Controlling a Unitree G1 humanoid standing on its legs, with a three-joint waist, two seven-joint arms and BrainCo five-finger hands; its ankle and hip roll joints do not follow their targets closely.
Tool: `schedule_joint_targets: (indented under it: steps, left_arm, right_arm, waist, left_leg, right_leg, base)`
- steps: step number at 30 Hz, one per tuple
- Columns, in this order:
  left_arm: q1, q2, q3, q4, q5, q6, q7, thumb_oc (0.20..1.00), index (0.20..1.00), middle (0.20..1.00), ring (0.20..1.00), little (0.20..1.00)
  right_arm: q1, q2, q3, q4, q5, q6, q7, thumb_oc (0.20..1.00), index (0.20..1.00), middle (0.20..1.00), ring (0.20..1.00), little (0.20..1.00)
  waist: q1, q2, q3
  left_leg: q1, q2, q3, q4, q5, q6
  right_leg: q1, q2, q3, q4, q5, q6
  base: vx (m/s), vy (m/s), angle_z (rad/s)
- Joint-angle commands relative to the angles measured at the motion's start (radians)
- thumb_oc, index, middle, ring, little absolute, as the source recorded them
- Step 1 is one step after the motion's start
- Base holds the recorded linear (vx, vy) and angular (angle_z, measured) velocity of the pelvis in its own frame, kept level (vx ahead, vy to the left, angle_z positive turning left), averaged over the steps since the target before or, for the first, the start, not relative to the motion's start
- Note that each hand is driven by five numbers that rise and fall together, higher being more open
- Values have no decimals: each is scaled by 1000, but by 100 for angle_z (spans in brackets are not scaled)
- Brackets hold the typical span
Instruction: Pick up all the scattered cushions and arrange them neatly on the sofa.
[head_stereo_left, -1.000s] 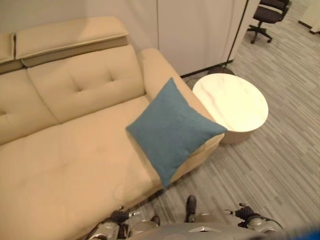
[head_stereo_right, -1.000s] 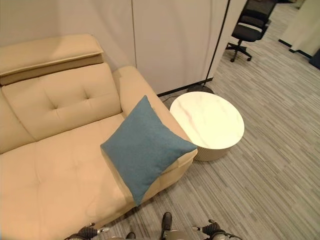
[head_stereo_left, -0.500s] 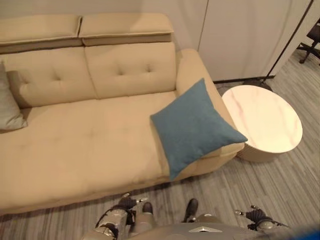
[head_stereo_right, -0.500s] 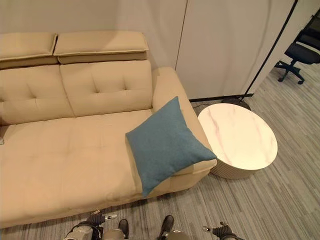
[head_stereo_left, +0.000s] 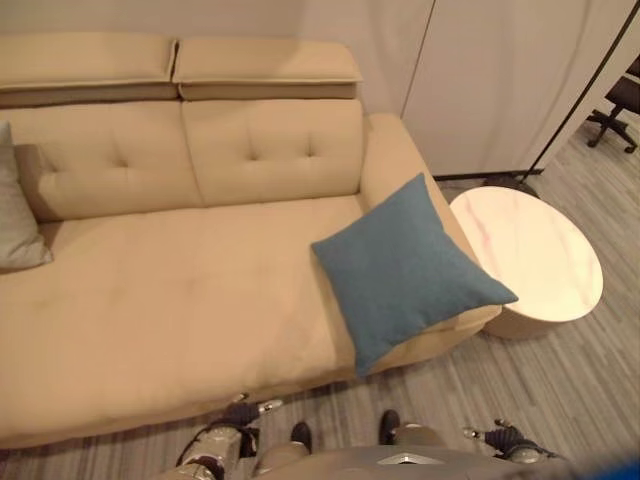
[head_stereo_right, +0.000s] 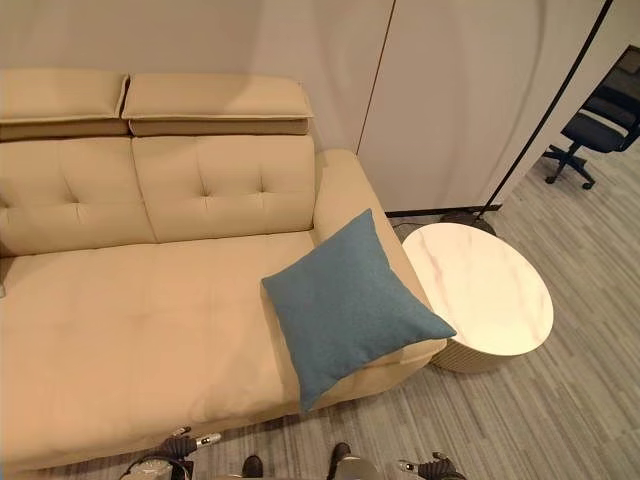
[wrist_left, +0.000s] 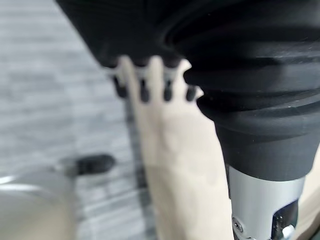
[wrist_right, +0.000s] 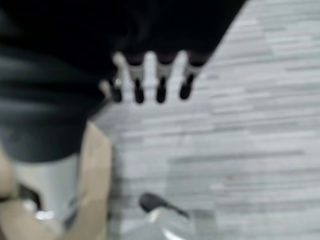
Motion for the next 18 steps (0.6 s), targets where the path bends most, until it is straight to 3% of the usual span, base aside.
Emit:
schedule_joint_targets:
  steps: [1,8,18]
  left_arm:
    - [-25,-15,38,-23,-35,-38,28,1000,1000,1000,1000,1000]
    - [-17,-17,37,-47,-46,-35,27,1000,1000,1000,1000,1000]
    - [-8,13,39,-163,-54,-37,29,1000,1000,1000,1000,1000]
  right_arm:
    - [-45,-28,-27,3,41,-23,-17,1000,1000,1000,1000,1000]
    - [-40,-83,-52,-24,55,-40,-28,1000,1000,1000,1000,1000]
    - [-45,-284,-142,-169,26,-63,-65,1000,1000,1000,1000,1000]
  waist:
    - [5,-5,32]
    - [-2,-17,-2]
    - [-11,-25,-23]
  left_leg:
    - [17,-2,-68,68,-61,-81]
    - [44,26,-77,56,-62,-102]
    - [71,52,-61,7,-48,-121]
  right_leg:
    - [78,8,1,-39,74,14]
    - [137,36,-11,-69,54,0]
    - [198,59,-39,-143,46,1]
  base:
    - [129,-47,35]
    - [105,-69,15]
    - [50,-35,-1]
